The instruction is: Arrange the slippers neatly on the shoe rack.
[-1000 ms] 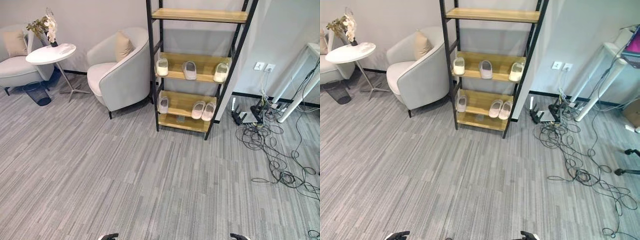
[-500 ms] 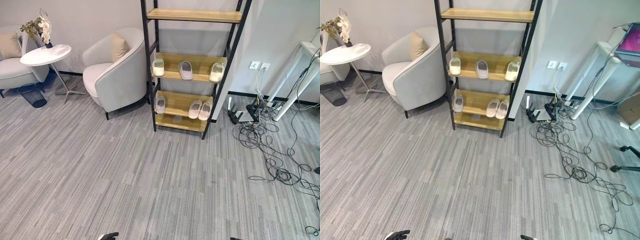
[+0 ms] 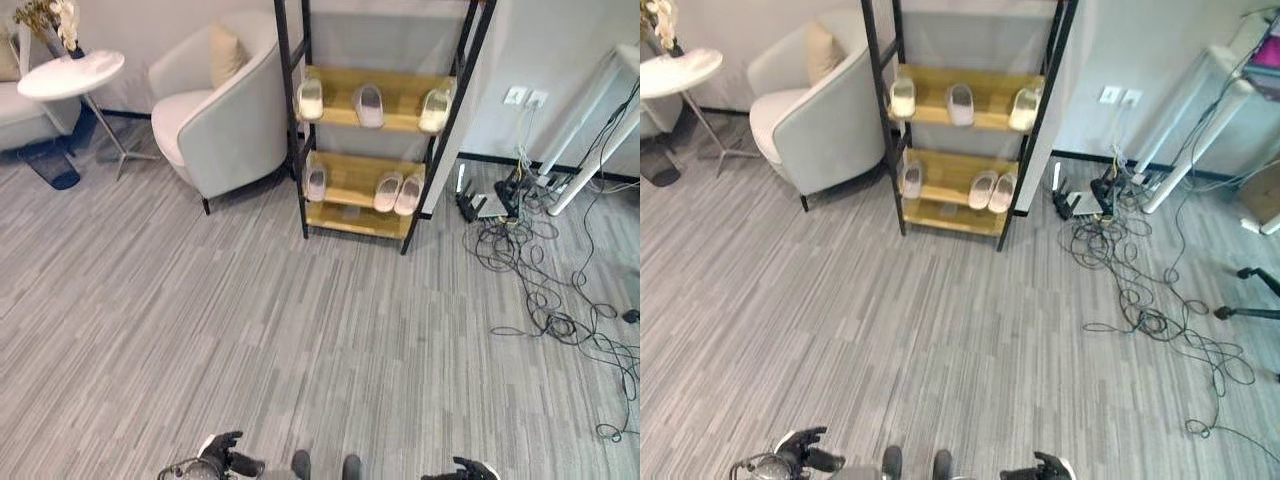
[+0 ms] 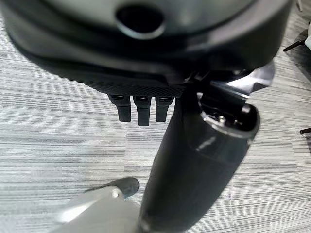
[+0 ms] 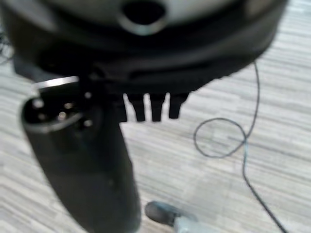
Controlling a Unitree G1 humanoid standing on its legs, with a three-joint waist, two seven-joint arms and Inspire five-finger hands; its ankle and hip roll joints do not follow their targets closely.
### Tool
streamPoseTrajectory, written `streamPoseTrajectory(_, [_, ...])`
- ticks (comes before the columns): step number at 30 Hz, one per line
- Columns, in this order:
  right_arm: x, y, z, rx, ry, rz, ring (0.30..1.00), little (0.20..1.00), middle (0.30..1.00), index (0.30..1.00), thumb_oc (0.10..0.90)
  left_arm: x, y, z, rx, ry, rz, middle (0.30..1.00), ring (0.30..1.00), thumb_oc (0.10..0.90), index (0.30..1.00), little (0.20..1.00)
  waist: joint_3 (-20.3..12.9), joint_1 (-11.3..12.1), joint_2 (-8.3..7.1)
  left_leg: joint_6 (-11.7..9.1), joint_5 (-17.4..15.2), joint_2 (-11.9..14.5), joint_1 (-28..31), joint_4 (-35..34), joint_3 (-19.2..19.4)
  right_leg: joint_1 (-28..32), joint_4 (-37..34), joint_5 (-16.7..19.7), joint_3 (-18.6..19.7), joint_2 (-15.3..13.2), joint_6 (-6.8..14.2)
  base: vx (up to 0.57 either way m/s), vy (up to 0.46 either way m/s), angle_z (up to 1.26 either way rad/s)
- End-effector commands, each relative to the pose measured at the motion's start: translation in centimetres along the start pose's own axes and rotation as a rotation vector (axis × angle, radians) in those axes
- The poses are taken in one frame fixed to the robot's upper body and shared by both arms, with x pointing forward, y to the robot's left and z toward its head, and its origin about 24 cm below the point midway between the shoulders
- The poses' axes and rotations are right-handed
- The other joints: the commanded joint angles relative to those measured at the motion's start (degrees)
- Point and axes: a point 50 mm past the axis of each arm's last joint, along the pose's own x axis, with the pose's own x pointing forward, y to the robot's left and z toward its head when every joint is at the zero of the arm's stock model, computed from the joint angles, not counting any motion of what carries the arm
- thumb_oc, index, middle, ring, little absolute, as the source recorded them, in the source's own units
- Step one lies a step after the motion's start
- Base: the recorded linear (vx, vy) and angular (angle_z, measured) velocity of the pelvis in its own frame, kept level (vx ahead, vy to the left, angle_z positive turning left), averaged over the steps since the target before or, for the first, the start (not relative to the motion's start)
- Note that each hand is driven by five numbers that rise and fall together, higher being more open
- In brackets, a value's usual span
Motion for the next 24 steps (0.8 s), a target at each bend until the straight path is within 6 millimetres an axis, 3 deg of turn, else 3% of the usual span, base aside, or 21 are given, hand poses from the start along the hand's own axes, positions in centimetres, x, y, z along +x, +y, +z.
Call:
streamPoseTrajectory(1, [0.0,-2.1,-0.6,0.006,-0.001,-0.079,0.900,0.900,0.900,0.900,0.800,-0.1,-2.0,0.3,0.023,-0.042,-0.051,0.900,0.900,0.800,0.900,0.900,-1.0,0.3,0.88,0.0,-1.0,2.7,-2.0,-2.3,-0.3,-0.2,5.8,-7.2,1.8,-1.3,6.8,0.14,-0.003,0.18])
streamPoseTrajectory(5, [0.0,-2.1,-0.5,0.004,-0.007,-0.077,0.900,0.900,0.900,0.900,0.800,-0.2,-1.9,-0.1,0.032,-0.032,-0.055,0.900,0.900,0.800,0.900,0.900,-1.4,1.0,1.27,0.0,0.8,1.2,-2.8,-7.3,0.4,2.2,4.3,-8.0,2.3,-0.6,7.2,0.19,0.023,0.06])
streamPoseTrajectory(7, [0.0,-1.8,-0.1,0.001,-0.020,-0.072,0.900,0.900,0.900,0.900,0.800,-0.2,-1.8,-0.1,0.030,-0.036,-0.053,0.900,0.900,0.800,0.900,0.900,-1.5,2.3,1.91,-0.1,4.5,-0.3,-5.4,-11.5,0.9,4.8,2.9,-8.7,4.0,0.7,7.5,0.25,0.074,-0.08])
streamPoseTrajectory(10, [0.0,-1.5,0.1,-0.008,-0.025,-0.062,0.900,0.900,0.900,0.900,0.800,-0.2,-1.8,-0.2,0.028,-0.033,-0.050,0.900,0.900,0.800,0.900,0.900,-2.1,3.0,1.96,0.6,4.7,-0.9,-3.9,-14.1,-0.2,5.9,3.0,-9.6,5.4,1.0,7.6,0.21,0.099,-0.44])
streamPoseTrajectory(15, [0.1,-0.9,0.6,-0.046,-0.039,-0.032,0.900,0.900,0.900,0.900,0.800,-0.2,-1.5,-0.4,0.035,-0.027,-0.050,0.900,0.900,0.800,0.900,0.900,-4.1,4.6,1.24,2.6,2.6,-2.0,-2.8,-12.4,-0.4,6.4,6.5,-10.5,5.9,-1.3,9.6,0.19,0.132,-0.63])
streamPoseTrajectory(19, [0.3,-0.3,3.2,-0.059,-0.118,-0.010,0.900,0.900,0.900,0.900,0.800,-0.1,-0.9,0.3,0.042,-0.043,-0.040,0.900,0.900,0.800,0.900,0.900,-3.4,4.1,2.06,5.4,-0.3,-1.5,2.3,-13.7,0.2,-3.5,25.2,-3.8,5.1,-2.9,14.4,0.13,0.139,-0.31])
streamPoseTrajectory(20, [0.3,-0.3,3.2,-0.059,-0.118,-0.010,0.900,0.900,0.900,0.900,0.800,-0.1,-0.9,0.3,0.042,-0.044,-0.040,0.900,0.900,0.800,0.900,0.900,-3.4,4.1,2.03,5.5,-0.3,-1.6,2.3,-13.7,0.2,-3.6,25.4,-3.9,5.1,-3.0,14.4,0.12,0.075,-0.10])
streamPoseTrajectory(21, [0.3,0.0,4.1,-0.051,-0.150,-0.001,0.900,0.900,0.900,0.900,0.800,0.0,-0.6,0.7,0.050,-0.058,-0.034,0.900,0.900,0.800,0.900,0.900,-2.8,3.6,2.95,5.9,-1.5,-1.0,4.4,-14.3,-0.2,-7.3,29.0,-3.0,2.5,-4.4,14.6,0.16,0.048,-0.02])
streamPoseTrajectory(24, [0.2,0.1,4.4,-0.059,-0.161,0.005,0.900,0.900,0.900,0.900,0.800,0.0,-0.6,0.8,0.050,-0.058,-0.037,0.900,0.900,0.800,0.900,0.900,-2.8,3.2,3.23,5.8,-3.8,-0.8,7.1,-14.3,-0.5,-8.2,22.3,-5.5,-2.3,-6.4,12.2,0.22,-0.025,0.00])
